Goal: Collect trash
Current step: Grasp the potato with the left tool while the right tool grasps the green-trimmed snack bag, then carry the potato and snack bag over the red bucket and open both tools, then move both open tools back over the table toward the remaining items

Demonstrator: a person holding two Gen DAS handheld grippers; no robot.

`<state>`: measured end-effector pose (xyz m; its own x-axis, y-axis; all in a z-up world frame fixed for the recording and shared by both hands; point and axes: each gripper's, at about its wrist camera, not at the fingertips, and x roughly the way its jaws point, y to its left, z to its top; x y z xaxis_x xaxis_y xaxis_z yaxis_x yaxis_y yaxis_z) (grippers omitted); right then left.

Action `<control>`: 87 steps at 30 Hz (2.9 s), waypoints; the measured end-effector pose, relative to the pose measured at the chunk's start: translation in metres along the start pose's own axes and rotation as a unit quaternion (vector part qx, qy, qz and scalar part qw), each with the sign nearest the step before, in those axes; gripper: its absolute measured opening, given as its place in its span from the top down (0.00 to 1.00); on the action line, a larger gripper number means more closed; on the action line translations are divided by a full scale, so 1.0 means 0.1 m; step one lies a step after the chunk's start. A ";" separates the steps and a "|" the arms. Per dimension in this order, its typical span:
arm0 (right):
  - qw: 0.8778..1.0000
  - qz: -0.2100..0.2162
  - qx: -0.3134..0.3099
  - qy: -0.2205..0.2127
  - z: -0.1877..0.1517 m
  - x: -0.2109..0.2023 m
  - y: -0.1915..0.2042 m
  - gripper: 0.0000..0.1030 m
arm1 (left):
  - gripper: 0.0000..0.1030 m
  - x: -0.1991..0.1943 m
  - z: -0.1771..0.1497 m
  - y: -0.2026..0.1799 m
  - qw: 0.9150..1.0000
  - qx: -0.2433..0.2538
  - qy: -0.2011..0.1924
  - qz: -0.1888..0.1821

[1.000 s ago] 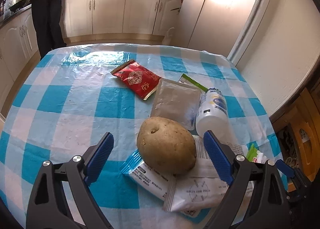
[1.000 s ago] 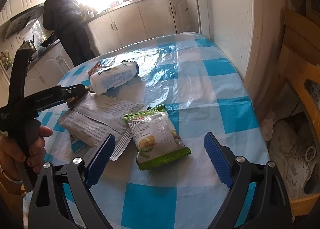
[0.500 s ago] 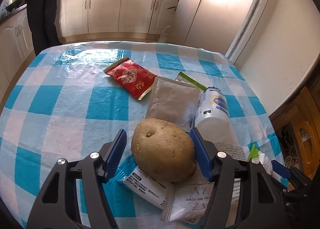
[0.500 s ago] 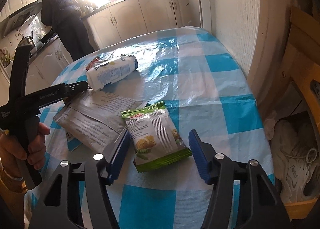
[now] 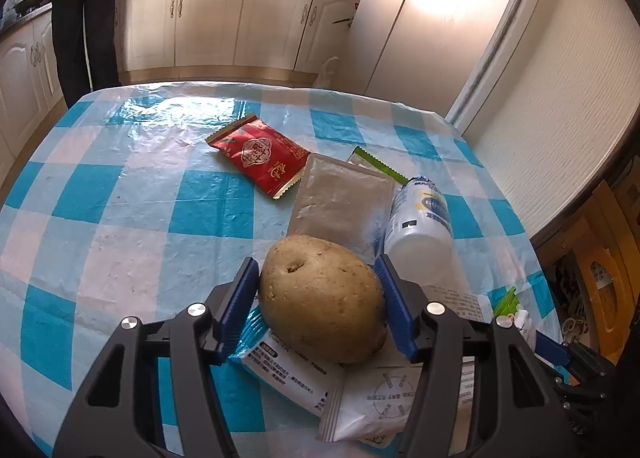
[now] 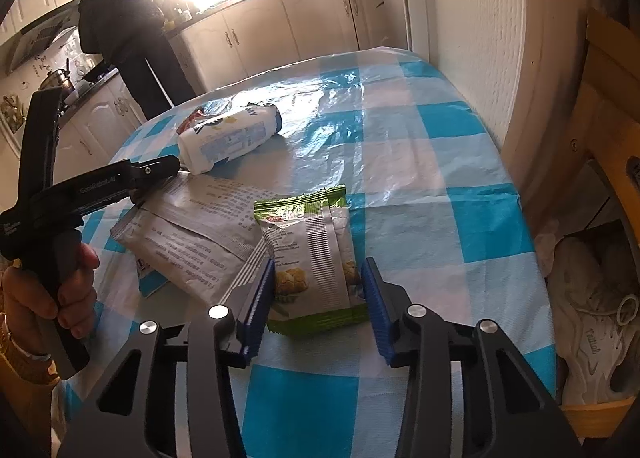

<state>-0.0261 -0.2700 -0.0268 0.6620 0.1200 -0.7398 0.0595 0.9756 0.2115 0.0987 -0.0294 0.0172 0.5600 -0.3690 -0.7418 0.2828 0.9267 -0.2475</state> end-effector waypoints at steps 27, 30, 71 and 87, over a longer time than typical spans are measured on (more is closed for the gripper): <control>0.999 0.039 0.016 -0.028 -0.06 -0.43 0.18 0.68 | 0.44 -0.81 -0.33 0.33 0.998 -0.034 -0.043 -0.016; 0.998 0.049 0.008 -0.031 -0.03 -0.47 0.29 0.68 | 0.44 -0.96 -0.41 0.44 0.998 -0.043 -0.050 -0.013; 0.892 0.326 -0.255 0.185 -0.45 0.51 4.57 0.64 | 0.43 -2.38 -1.83 3.32 0.936 -0.293 -0.047 0.188; 0.925 0.312 -0.179 0.118 -0.26 0.18 3.95 0.15 | 0.15 -2.57 -1.77 3.22 0.921 -0.294 -0.074 0.246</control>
<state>-0.0100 0.1225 0.0267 0.2991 0.6769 -0.6726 -0.5589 0.6956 0.4515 -0.0919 0.3770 0.0181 0.6198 0.1406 -0.7721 -0.4794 0.8468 -0.2306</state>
